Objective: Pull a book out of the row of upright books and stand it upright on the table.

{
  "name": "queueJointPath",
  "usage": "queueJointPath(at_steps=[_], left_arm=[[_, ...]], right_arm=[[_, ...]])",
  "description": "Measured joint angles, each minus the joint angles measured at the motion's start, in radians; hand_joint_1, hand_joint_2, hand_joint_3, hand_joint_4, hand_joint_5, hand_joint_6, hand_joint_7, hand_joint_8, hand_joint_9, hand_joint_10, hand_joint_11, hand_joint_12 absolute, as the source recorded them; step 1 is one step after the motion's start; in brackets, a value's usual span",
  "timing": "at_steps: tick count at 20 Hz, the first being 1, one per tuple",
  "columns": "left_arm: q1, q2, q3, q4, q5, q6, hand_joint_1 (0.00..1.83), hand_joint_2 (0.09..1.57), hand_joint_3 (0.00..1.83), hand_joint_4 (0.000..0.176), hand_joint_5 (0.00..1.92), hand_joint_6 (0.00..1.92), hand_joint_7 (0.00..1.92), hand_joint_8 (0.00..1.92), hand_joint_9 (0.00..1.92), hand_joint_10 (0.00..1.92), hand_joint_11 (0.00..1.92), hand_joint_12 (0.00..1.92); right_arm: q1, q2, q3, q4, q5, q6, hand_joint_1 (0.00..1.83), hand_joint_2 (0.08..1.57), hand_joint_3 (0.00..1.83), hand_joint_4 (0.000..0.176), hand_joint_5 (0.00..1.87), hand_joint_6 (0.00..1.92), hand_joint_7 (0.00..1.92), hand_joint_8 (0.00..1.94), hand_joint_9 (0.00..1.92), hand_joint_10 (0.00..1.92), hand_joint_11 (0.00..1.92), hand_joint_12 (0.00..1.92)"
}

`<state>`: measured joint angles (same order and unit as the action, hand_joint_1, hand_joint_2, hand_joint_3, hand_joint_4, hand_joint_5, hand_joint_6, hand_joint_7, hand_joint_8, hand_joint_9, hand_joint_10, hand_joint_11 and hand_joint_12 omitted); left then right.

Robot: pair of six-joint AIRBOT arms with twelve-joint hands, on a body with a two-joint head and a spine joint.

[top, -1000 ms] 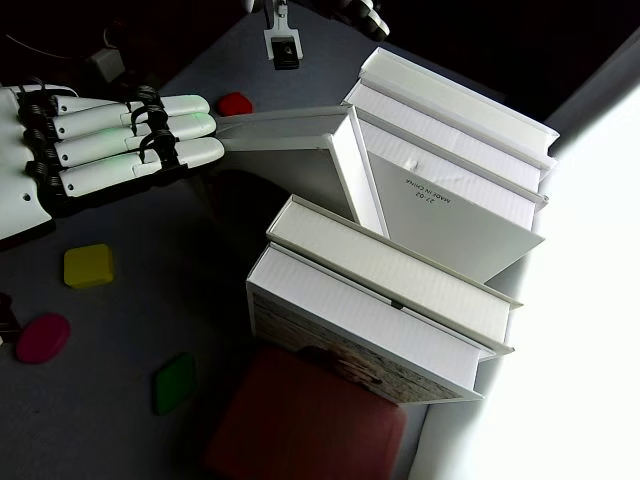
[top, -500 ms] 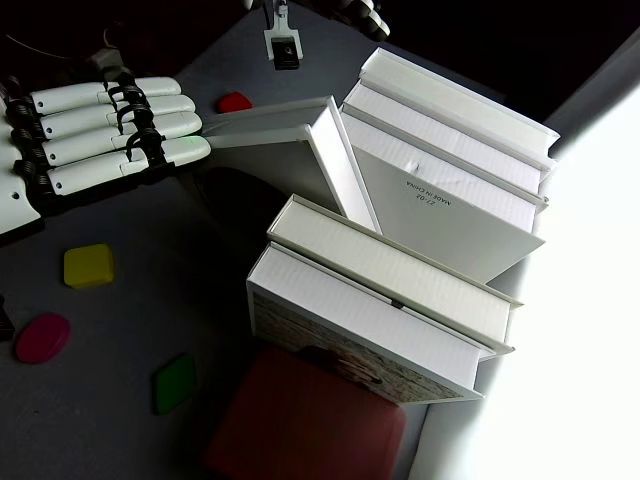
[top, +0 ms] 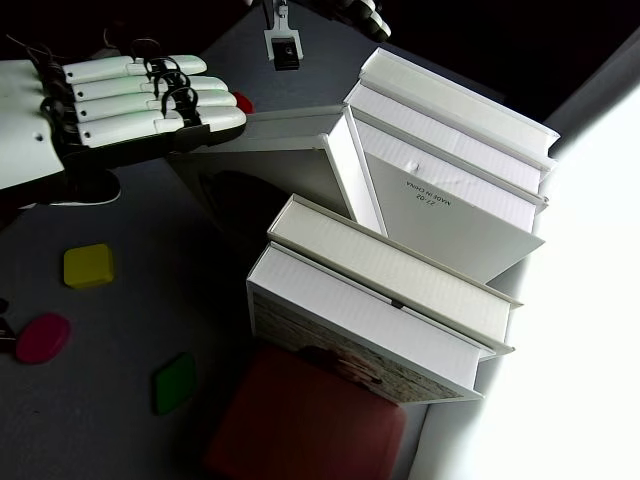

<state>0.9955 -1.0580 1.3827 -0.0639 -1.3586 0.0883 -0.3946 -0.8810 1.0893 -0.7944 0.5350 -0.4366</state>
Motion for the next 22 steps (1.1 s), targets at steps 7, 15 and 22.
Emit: queueJointPath(at_steps=[7, 15, 22], left_arm=[[0.001, -0.002, 0.0, -0.002, 0.0, 0.0, 0.25, 1.35, 0.0, 0.029, 0.05, 0.0, 0.0, 0.0, 0.0, 0.0, 0.0, 0.0], [0.005, -0.005, 0.003, -0.003, 0.003, 0.0, 0.31, 1.33, 0.0, 0.024, 0.05, 0.0, 0.0, 0.0, 0.0, 0.0, 0.0, 0.0], [0.005, -0.006, 0.003, -0.003, 0.004, -0.003, 0.33, 1.34, 0.0, 0.021, 0.05, 0.0, 0.0, 0.0, 0.0, 0.0, 0.0, 0.0]], right_arm=[[0.193, -0.036, 0.008, -0.429, -0.13, 0.21, 1.09, 1.01, 0.0, 0.034, 0.0, 0.0, 0.0, 0.0, 0.0, 0.0, 0.0, 0.0], [0.307, -0.095, 0.014, -1.084, -0.192, 0.642, 1.35, 1.06, 0.0, 0.045, 0.0, 0.0, 0.0, 0.0, 0.0, 0.0, 0.0, 0.56], [0.315, -0.175, 0.065, -1.351, -0.192, 0.85, 1.3, 1.09, 0.0, 0.0, 0.47, 0.03, 0.36, 0.03, 0.22, 0.12, 0.0, 1.02]])
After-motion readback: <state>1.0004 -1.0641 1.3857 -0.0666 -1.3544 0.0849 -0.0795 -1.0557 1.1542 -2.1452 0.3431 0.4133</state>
